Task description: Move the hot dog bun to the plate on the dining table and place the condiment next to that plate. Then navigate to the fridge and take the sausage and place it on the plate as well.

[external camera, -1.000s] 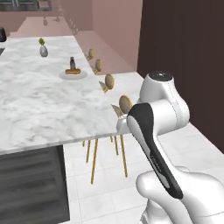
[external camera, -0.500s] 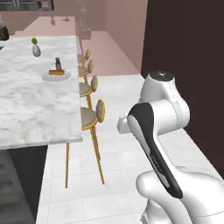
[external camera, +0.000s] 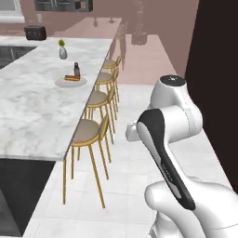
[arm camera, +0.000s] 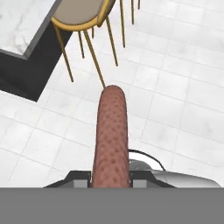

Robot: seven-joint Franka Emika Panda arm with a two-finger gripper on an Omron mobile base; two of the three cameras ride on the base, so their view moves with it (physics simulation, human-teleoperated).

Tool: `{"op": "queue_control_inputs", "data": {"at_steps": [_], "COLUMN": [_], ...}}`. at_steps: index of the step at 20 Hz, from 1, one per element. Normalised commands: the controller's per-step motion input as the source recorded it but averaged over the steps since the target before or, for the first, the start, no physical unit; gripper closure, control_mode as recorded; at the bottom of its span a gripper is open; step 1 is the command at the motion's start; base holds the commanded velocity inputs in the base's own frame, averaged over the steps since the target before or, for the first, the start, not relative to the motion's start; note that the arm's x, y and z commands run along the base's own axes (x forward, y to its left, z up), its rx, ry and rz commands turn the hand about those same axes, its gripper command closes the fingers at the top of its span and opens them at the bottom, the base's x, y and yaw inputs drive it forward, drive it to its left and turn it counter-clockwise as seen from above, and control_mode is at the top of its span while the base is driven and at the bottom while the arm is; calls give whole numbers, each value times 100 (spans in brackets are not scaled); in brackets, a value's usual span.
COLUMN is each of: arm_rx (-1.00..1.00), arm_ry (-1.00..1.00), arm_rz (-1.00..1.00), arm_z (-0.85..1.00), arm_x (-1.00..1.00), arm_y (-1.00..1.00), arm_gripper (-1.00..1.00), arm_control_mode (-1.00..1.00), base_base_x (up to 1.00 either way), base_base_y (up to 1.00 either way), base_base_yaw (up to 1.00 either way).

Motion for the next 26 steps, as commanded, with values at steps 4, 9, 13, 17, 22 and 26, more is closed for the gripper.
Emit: {"op": "queue_control_inputs", "data": {"at_steps": [4,9,13,17,22,26], "arm_rx": [0,0,0,0,0,0], "arm_ry": [0,0,0,0,0,0], "arm_rz": [0,0,0,0,0,0], "arm_z": [0,0,0,0,0,0], "arm_x": [0,0,0,0,0,0], "arm_y": [0,0,0,0,0,0], "arm_gripper": [100,100,100,100,100,100], "arm_control_mode": [100,100,100,100,100,100], "base_base_x": [68,66,61,51,51,47], "base_base_y": [-85,-83,-83,-82,-81,-81], "base_base_yaw": [41,42,42,43,44,45]}}
